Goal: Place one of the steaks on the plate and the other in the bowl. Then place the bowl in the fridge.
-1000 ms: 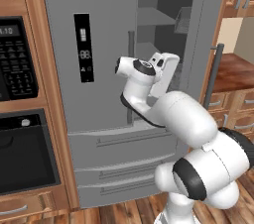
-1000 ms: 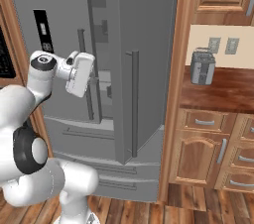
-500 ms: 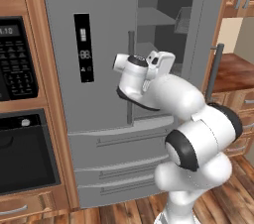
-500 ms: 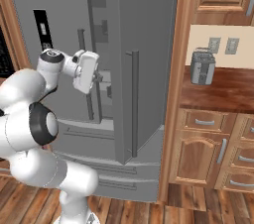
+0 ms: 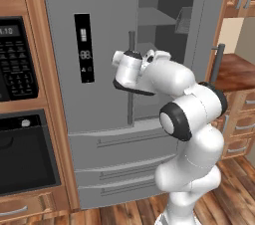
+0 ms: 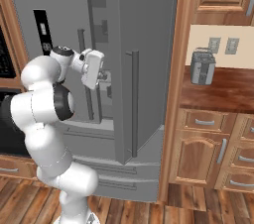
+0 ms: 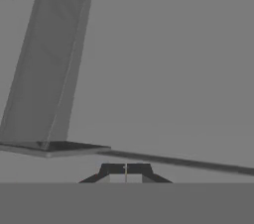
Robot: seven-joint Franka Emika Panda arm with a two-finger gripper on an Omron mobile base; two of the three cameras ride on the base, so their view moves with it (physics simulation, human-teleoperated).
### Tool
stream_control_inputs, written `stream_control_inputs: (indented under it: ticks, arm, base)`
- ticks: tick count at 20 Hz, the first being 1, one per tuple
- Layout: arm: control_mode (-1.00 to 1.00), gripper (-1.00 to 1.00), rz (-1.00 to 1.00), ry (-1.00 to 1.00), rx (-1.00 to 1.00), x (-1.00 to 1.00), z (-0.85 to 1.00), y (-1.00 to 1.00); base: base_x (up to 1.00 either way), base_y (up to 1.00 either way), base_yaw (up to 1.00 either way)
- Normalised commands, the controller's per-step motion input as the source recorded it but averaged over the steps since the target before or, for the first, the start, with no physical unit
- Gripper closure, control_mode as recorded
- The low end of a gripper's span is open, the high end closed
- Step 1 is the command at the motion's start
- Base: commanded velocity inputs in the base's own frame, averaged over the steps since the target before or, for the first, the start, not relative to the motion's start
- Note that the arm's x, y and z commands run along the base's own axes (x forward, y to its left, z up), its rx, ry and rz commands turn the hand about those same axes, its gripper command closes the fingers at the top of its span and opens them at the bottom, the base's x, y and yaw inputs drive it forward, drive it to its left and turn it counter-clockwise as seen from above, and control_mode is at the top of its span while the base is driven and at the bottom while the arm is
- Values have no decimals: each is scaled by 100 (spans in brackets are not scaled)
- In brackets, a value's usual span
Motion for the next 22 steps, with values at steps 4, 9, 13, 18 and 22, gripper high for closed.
stream_control_inputs:
  ticks: [4,9,13,18,22]
  arm:
    - [-100,100,-13,-6,-1,32,-10,-20]
    - [-100,100,-15,-9,-1,16,-10,-44]
    - [-100,100,-13,-4,-5,42,-21,-25]
    - [-100,100,-7,0,-2,29,-6,-73]
    - [-100,100,0,0,0,0,-2,-100]
  base:
    - [0,0,0]
    - [0,0,0]
    - [0,0,0]
    - [0,0,0]
    - [0,0,0]
